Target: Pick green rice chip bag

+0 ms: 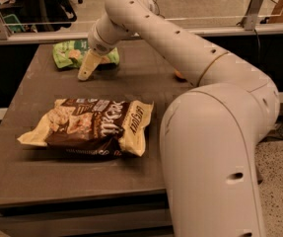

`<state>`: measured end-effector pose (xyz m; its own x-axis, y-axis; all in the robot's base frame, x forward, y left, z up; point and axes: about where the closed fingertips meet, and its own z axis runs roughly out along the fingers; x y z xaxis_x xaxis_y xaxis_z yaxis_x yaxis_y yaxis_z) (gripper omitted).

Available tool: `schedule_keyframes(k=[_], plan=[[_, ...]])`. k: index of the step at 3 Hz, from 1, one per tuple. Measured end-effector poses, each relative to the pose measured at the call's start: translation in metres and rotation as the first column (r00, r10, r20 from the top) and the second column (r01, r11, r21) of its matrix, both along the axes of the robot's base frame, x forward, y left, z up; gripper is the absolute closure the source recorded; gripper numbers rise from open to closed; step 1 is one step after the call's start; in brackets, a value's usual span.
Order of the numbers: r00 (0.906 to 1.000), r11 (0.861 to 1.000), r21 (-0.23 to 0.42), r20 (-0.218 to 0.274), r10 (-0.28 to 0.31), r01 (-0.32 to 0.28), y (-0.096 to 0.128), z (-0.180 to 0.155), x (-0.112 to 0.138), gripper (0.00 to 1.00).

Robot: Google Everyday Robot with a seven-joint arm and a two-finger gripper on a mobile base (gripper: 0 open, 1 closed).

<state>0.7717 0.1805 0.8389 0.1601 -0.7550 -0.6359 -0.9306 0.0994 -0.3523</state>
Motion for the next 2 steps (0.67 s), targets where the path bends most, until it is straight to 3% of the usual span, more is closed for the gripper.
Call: schedule_keyframes(k=[1, 2], plan=[[0.9999, 1.000, 0.023, -0.011, -0.011, 0.012, 0.0063, -0.0013, 0.0121, 0.16], [0.9996, 0.999, 0.041, -0.012, -0.024, 0.025, 0.0065, 0.0030, 0.0193, 0.41]])
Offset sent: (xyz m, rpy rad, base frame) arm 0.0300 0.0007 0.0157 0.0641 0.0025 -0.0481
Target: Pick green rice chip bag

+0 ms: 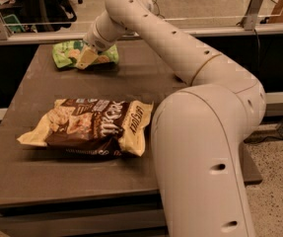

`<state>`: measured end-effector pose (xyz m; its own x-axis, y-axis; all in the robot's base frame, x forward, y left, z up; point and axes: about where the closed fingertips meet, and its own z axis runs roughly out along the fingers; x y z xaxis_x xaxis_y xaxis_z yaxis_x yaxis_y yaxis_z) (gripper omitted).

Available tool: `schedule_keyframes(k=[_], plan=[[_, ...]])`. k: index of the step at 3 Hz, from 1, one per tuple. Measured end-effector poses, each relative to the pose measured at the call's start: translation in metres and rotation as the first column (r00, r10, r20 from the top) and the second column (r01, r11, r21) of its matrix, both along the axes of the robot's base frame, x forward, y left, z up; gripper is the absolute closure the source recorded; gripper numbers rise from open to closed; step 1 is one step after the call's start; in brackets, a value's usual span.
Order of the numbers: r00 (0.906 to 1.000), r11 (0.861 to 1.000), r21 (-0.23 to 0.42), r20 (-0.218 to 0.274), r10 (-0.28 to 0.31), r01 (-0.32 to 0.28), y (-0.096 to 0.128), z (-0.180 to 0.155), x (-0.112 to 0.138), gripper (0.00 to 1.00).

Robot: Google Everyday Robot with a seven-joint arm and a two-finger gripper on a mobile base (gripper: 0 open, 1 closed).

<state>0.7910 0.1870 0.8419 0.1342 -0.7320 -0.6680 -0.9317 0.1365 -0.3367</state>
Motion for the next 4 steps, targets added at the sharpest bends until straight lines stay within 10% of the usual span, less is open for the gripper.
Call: schedule_keyframes(k=[2, 4], plan=[[0.9999, 1.000, 0.025, -0.011, 0.001, 0.000, -0.006, 0.005, -0.008, 0.87], [0.9974, 0.997, 0.060, 0.048, 0.054, -0.057, 0.002, 0.031, -0.022, 1.00]])
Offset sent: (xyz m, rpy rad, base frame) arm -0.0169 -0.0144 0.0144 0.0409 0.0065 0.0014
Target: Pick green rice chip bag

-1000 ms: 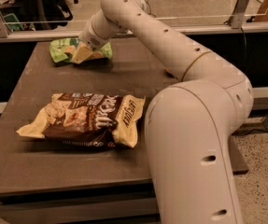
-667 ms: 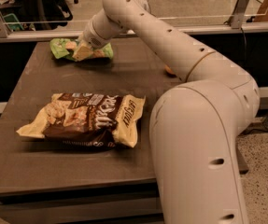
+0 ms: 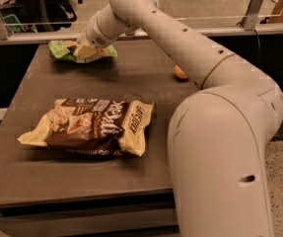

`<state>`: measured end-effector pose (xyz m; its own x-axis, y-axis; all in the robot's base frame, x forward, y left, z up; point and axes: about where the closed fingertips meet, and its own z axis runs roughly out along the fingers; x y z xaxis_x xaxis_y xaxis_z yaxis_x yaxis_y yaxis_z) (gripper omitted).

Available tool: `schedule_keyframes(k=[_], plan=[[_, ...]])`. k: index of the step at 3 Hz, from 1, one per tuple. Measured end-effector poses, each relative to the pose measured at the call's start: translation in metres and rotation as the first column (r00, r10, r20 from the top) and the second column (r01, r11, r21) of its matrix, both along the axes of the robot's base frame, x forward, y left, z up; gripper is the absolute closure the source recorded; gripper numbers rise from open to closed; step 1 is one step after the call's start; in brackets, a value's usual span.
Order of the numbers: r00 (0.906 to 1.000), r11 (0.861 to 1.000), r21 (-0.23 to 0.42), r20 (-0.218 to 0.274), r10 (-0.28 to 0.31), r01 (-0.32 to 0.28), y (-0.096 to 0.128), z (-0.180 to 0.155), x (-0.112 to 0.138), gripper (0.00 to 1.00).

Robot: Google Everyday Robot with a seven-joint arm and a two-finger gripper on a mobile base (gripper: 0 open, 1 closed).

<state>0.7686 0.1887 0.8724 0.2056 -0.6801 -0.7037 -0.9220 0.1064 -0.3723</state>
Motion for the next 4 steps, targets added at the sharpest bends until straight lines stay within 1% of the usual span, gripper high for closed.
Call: schedule_keyframes(k=[1, 2, 3, 4], plan=[[0.9960, 0.999, 0.020, 0.085, 0.026, -0.028, 0.000, 0.033, -0.005, 1.00], [0.9807, 0.998, 0.036, 0.192, 0.038, -0.046, -0.007, 0.076, -0.014, 1.00], [0.9604, 0.997, 0.055, 0.277, 0.029, -0.046, -0.022, 0.115, -0.030, 1.00], [0.9605, 0.997, 0.055, 0.277, 0.030, -0.047, -0.022, 0.115, -0.030, 1.00]])
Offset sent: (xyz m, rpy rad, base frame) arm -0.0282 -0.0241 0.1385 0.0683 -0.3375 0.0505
